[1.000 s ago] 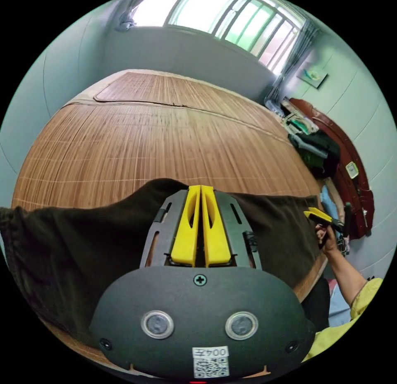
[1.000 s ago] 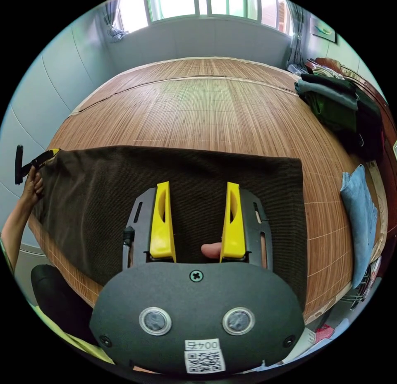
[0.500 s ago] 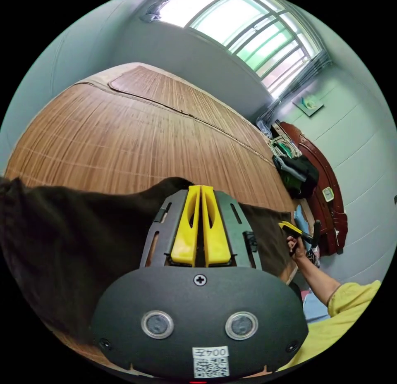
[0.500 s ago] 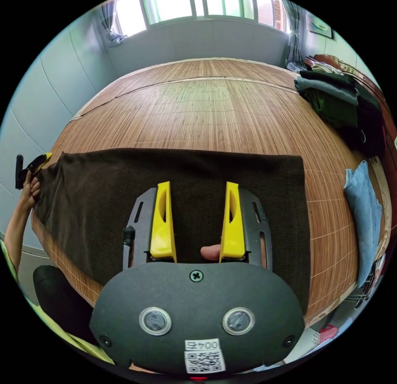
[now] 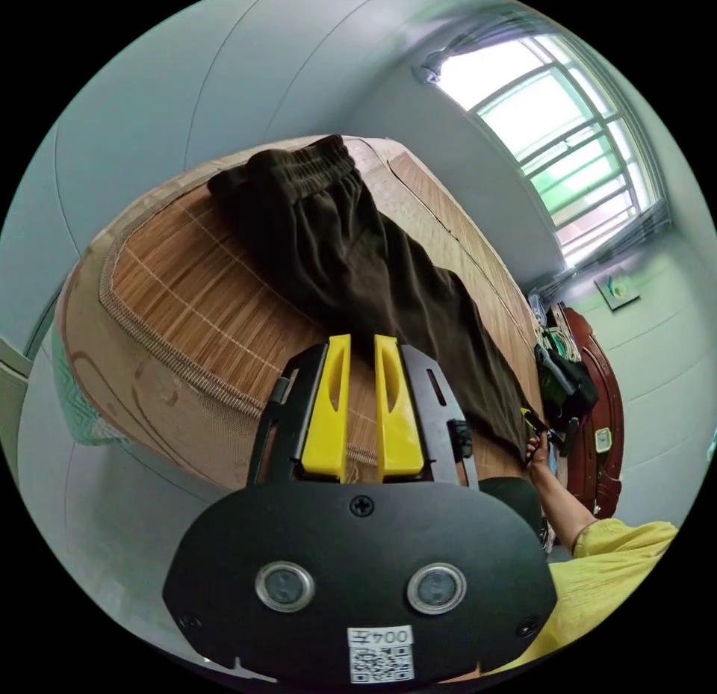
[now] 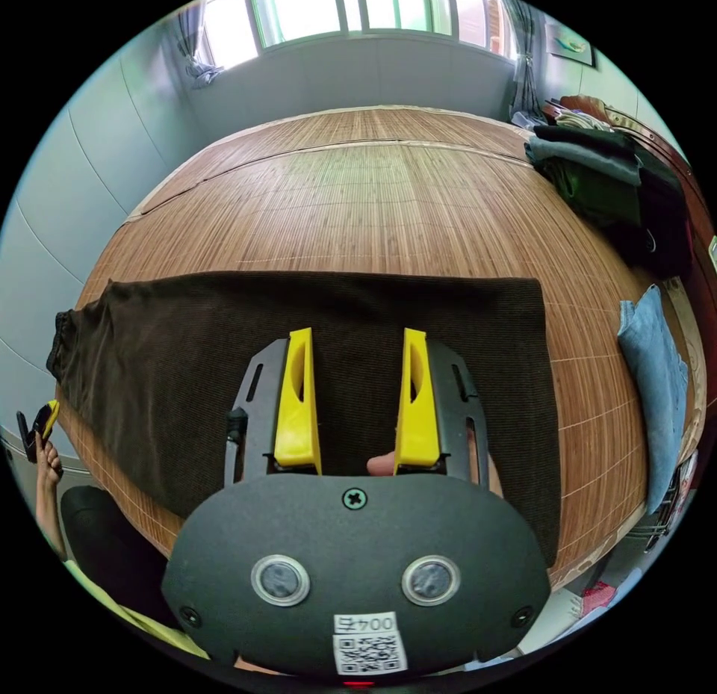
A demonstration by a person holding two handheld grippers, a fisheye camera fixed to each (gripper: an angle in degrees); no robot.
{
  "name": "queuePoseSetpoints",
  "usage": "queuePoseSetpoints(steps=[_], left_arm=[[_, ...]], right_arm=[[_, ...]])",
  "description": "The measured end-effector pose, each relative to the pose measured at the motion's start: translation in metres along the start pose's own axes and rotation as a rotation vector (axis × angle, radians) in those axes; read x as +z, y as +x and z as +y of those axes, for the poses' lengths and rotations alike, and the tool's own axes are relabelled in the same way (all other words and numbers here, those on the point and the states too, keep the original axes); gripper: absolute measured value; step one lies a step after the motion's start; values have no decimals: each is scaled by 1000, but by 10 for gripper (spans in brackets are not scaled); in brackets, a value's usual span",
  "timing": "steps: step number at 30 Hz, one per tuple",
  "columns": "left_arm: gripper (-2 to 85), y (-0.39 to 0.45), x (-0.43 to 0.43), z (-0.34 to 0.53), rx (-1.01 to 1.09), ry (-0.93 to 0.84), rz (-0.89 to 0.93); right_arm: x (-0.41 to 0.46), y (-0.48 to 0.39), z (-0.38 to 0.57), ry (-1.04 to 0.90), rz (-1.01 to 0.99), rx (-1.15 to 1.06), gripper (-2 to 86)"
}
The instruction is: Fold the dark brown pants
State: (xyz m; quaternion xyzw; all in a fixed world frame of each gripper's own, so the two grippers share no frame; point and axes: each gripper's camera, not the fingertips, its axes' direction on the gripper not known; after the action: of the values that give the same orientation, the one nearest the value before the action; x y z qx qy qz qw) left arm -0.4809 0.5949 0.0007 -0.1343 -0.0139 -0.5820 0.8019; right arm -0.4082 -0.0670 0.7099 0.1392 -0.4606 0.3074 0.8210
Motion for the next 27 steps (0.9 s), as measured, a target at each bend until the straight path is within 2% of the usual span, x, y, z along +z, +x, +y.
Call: queuePoseSetpoints(steps=[6,9,11,14,19,21,22,24,27], left_arm=[[78,-14,6,-5,-106,57,-17],[59,-16,13,-9,-145,45,-10],[38,-9,15,-7,-96,18,-139],[28,-2,13,3,-25,15,-216],[17,-15,6,24,-64,10,-62],[12,-14,-8,37,-95,38,-76],[9,-6,-24,50,-100,115,-124],[6,20,-39,69,-15,207,-120],[4,76,-16,88,176,140,-40]], right_arm=[[-6,12,-2,12,-3,68,128],[-7,13,-4,10,-1,79,122],[-6,8,-5,6,26,68,121],[-7,5,-6,5,35,64,121],[-9,2,-7,7,29,67,120],[-9,0,-8,6,32,66,120],[-10,-2,-8,7,33,65,120],[-10,-4,-8,8,33,65,120],[-12,-9,-9,8,36,64,119]])
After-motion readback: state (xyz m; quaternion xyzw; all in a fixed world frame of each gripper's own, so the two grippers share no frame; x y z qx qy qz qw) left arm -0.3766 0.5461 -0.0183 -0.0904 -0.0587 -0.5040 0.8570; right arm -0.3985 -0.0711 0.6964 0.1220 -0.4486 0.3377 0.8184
